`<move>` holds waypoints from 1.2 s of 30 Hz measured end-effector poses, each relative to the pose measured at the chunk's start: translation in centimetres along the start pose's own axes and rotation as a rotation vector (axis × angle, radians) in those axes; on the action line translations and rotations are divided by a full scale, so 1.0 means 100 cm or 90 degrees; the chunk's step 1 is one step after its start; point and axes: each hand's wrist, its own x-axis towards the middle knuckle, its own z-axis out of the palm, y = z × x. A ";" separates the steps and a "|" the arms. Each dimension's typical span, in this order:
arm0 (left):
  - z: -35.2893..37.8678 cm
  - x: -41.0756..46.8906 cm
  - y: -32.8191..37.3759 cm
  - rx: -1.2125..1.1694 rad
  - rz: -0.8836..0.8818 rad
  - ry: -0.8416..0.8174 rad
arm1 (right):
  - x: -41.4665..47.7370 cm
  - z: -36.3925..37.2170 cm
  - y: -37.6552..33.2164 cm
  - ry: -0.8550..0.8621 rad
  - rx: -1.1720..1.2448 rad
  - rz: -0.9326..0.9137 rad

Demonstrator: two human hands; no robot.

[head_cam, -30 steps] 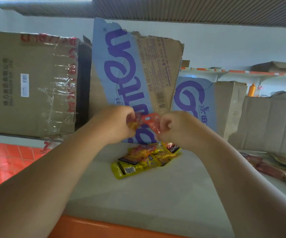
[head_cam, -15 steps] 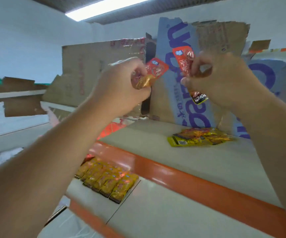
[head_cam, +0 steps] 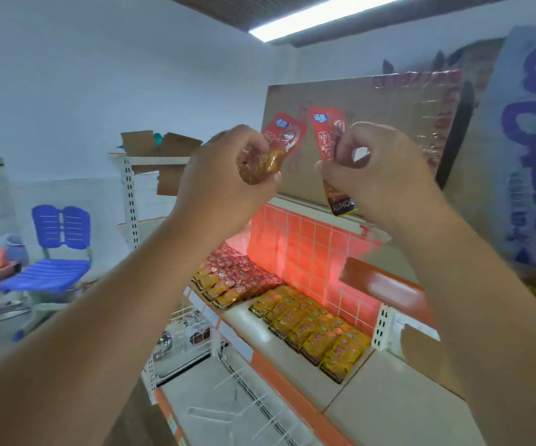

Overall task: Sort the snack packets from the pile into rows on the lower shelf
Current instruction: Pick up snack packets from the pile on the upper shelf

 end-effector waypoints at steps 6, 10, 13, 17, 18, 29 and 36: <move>-0.060 0.012 -0.119 0.014 -0.036 0.006 | 0.027 0.131 -0.040 -0.034 0.039 0.008; -0.095 0.018 -0.194 0.005 -0.092 0.017 | 0.047 0.218 -0.067 -0.056 0.065 0.013; -0.110 0.016 -0.242 0.016 -0.123 0.003 | 0.051 0.273 -0.075 -0.086 0.091 0.039; -0.121 0.003 -0.295 0.049 -0.133 -0.033 | 0.049 0.339 -0.062 -0.140 0.094 0.096; -0.121 0.000 -0.310 0.054 -0.142 -0.044 | 0.050 0.356 -0.056 -0.150 0.098 0.112; -0.060 0.021 -0.446 0.062 -0.220 -0.133 | 0.085 0.492 0.038 -0.173 0.184 0.201; 0.013 0.070 -0.533 0.081 -0.236 -0.212 | 0.124 0.581 0.102 -0.226 0.174 0.226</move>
